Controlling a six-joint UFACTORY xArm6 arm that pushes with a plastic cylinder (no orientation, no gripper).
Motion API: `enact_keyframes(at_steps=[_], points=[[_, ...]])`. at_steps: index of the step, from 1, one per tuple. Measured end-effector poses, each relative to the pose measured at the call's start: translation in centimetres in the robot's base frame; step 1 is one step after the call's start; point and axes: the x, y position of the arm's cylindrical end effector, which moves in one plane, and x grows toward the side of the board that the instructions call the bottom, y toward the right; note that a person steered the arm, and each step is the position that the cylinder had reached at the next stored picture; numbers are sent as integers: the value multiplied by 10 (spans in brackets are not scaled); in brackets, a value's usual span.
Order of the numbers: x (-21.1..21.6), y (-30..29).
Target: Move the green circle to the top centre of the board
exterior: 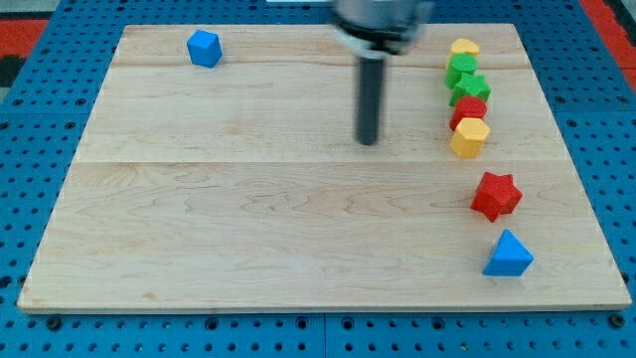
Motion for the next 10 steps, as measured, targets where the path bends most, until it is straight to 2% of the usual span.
enact_keyframes(at_steps=[1,2,3,4,5,6,7,8,9,10], points=[[29,71],[39,92],[34,145],[-5,148],[-91,150],[-126,105],[-122,-2],[-121,14],[-96,-8],[-116,-64]])
